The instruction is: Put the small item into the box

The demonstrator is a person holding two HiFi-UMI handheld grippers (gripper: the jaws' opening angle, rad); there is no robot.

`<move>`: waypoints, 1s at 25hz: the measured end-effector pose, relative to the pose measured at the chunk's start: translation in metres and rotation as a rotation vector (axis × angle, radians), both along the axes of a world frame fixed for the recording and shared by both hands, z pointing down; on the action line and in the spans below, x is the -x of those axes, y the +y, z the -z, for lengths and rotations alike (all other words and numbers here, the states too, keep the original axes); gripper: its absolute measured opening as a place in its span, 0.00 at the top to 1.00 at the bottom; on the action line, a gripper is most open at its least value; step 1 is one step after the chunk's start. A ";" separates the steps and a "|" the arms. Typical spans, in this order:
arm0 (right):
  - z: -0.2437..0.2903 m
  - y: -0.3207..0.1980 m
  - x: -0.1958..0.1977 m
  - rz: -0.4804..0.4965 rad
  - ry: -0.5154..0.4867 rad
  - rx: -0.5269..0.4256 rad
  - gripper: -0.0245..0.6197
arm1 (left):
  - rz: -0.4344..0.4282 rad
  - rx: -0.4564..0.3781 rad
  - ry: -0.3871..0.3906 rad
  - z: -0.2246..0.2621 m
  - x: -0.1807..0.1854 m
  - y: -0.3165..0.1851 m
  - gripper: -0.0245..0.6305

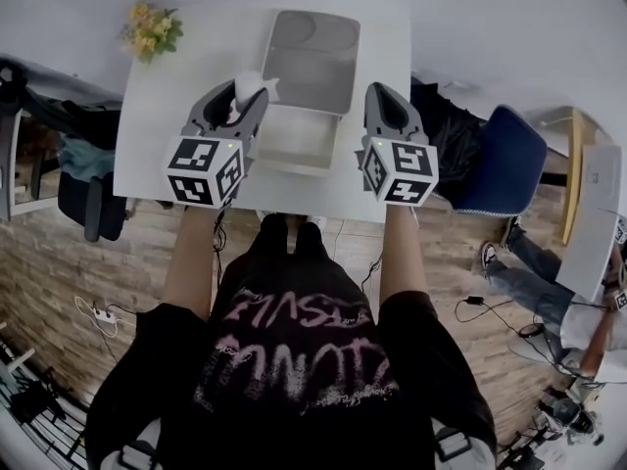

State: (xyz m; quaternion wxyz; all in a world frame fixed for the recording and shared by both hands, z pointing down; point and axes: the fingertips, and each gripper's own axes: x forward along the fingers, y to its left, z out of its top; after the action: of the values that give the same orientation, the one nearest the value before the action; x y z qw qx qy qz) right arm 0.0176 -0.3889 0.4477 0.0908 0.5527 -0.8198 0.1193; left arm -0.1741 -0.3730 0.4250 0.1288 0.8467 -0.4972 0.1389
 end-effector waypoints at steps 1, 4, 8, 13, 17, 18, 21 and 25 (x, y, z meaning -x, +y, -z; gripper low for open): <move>-0.005 0.001 0.001 -0.001 0.000 0.009 0.95 | -0.004 0.012 -0.001 -0.006 -0.001 0.001 0.69; -0.019 0.005 -0.002 -0.008 0.000 0.036 0.95 | -0.019 0.057 -0.003 -0.026 -0.006 0.006 0.69; -0.034 0.009 -0.007 -0.019 0.006 0.059 0.95 | -0.041 0.135 -0.010 -0.058 -0.012 0.015 0.69; -0.051 0.012 -0.007 -0.026 0.007 0.091 0.95 | -0.069 0.221 -0.016 -0.093 -0.020 0.027 0.69; -0.057 0.016 -0.011 -0.033 0.005 0.103 0.95 | -0.096 0.256 -0.044 -0.108 -0.027 0.033 0.69; -0.058 0.016 -0.011 -0.035 0.006 0.105 0.95 | -0.113 0.269 -0.065 -0.112 -0.028 0.035 0.69; -0.059 0.017 -0.012 -0.039 0.004 0.105 0.95 | -0.184 0.323 -0.158 -0.127 -0.032 0.041 0.69; -0.061 0.020 -0.015 -0.047 0.000 0.117 0.95 | -0.223 0.393 -0.213 -0.145 -0.037 0.050 0.69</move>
State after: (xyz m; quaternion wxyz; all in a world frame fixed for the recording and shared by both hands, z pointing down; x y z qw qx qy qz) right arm 0.0329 -0.3688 0.5089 0.1203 0.5657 -0.7981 0.1690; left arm -0.1373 -0.3234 0.5697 0.2216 0.8357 -0.3746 0.3349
